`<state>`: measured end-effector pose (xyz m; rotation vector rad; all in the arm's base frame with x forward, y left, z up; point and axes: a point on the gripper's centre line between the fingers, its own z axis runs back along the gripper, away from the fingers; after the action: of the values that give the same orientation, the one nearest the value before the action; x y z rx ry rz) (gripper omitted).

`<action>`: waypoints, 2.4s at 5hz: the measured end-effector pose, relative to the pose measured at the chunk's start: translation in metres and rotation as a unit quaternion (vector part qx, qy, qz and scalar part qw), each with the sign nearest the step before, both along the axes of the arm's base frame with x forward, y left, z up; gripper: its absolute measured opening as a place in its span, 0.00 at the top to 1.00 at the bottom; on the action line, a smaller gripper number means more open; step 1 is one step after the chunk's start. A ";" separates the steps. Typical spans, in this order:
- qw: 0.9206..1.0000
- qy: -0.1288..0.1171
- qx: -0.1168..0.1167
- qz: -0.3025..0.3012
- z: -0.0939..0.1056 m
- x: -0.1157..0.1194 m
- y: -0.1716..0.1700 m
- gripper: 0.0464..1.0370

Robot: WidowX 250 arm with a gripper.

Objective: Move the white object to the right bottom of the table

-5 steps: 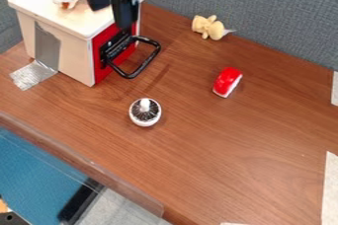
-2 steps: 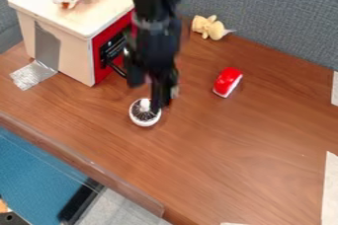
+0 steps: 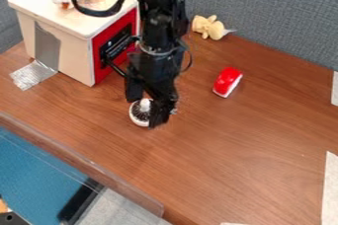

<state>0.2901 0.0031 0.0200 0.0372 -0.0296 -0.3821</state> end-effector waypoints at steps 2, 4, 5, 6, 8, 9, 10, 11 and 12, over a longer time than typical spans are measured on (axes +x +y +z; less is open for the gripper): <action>1.000 -0.008 0.003 -0.001 -0.005 0.004 0.001 0.39; 1.000 -0.013 0.001 0.004 -0.006 0.004 0.001 0.83; 1.000 -0.003 -0.009 0.004 -0.005 -0.003 -0.006 0.83; 0.999 -0.030 -0.035 -0.025 0.021 -0.013 -0.030 0.83; 0.992 -0.030 -0.047 -0.116 0.023 -0.042 -0.086 0.83; 0.988 -0.016 -0.051 -0.146 0.012 -0.049 -0.106 0.83; 0.986 0.003 -0.052 -0.155 0.002 -0.054 -0.111 0.83; 0.987 0.016 -0.049 -0.153 -0.006 -0.053 -0.112 0.77; 0.987 0.020 -0.044 -0.155 -0.006 -0.055 -0.112 0.48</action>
<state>0.2349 -0.1086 0.0135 -0.0628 -0.0130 -0.6930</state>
